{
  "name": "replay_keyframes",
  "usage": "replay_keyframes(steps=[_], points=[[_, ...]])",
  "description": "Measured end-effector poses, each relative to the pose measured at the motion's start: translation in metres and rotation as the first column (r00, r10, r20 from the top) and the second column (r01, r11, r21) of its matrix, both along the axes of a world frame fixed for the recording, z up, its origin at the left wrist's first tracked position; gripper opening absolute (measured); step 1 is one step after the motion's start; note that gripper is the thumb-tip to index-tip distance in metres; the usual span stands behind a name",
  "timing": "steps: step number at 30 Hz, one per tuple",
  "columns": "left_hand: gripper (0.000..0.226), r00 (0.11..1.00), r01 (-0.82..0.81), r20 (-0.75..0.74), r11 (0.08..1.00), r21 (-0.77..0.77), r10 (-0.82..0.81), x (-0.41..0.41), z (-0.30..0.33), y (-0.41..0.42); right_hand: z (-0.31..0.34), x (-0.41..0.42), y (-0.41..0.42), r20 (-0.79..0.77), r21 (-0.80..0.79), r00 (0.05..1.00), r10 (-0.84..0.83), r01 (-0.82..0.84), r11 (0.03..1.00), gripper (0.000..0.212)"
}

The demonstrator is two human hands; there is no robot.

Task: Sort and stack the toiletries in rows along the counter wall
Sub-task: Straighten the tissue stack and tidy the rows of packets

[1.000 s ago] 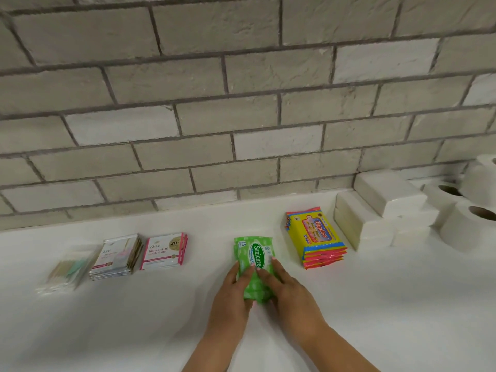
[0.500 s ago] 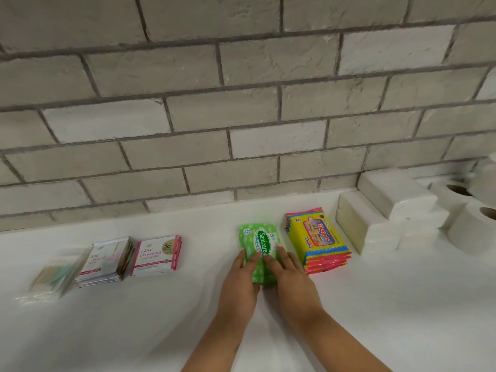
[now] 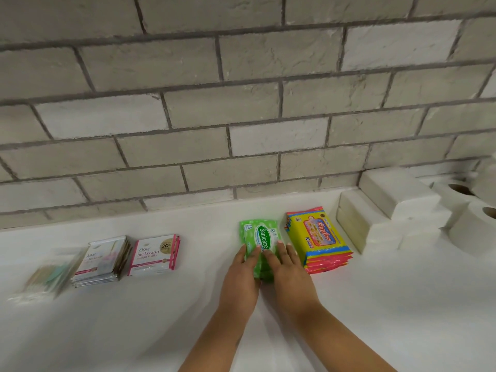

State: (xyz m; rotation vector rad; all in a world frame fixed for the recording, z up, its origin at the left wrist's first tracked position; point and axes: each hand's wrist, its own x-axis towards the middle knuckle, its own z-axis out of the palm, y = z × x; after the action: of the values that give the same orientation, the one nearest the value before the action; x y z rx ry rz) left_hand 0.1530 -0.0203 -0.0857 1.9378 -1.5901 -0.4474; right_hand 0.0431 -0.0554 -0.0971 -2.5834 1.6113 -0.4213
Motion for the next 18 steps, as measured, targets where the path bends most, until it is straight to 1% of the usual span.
replay_keyframes(steps=[1,2,5,7,9,10,12,14,15,17,18], points=[[0.065,0.999,-0.035,-0.007,0.999,0.013,0.035,0.001,0.0,0.0,0.0,0.001,-0.001,-0.002,-0.006,1.0,-0.004,0.004,1.0,0.078],[0.066,0.999,-0.012,0.038,1.0,0.015,0.011,0.0,0.0,0.0,0.001,0.001,-0.001,-0.003,-0.004,1.0,-0.005,0.005,1.0,0.078],[0.067,0.997,-0.001,0.071,1.0,0.025,-0.001,0.001,0.0,-0.002,0.005,0.002,0.0,0.004,-0.024,1.0,-0.024,0.024,0.999,0.076],[0.064,0.997,0.011,0.072,0.999,0.032,-0.013,-0.001,0.003,0.001,0.011,0.002,0.003,0.053,0.025,0.999,0.004,-0.005,1.0,0.07],[0.059,1.0,0.012,-0.012,0.999,0.036,-0.011,0.0,0.003,0.002,0.016,0.001,0.007,0.079,0.086,0.997,0.026,-0.033,0.996,0.065],[0.058,0.999,0.026,-0.02,0.999,0.039,-0.025,-0.001,0.004,0.003,0.017,0.0,0.008,0.092,0.09,0.996,0.021,-0.029,0.995,0.065],[0.062,0.999,0.034,0.013,0.998,0.053,-0.035,0.0,0.007,0.004,0.023,0.0,0.01,0.064,0.115,0.998,0.016,-0.023,0.993,0.067],[0.066,0.999,0.034,-0.035,0.998,0.06,-0.032,0.004,0.006,0.005,0.031,0.0,0.012,0.019,0.15,1.0,0.021,-0.023,0.988,0.07],[0.07,0.999,0.03,-0.032,0.998,0.062,-0.028,0.007,0.008,0.008,0.034,0.0,0.012,-0.007,0.157,1.0,0.017,-0.016,0.987,0.071],[0.076,1.0,-0.011,-0.024,0.999,0.045,0.012,0.017,0.01,0.016,0.037,0.002,0.011,-0.011,0.14,1.0,0.004,-0.003,0.99,0.068],[0.074,0.998,-0.044,-0.035,0.999,0.013,0.045,0.023,0.011,0.021,0.039,0.004,0.012,-0.002,0.147,1.0,0.005,-0.005,0.989,0.065]])
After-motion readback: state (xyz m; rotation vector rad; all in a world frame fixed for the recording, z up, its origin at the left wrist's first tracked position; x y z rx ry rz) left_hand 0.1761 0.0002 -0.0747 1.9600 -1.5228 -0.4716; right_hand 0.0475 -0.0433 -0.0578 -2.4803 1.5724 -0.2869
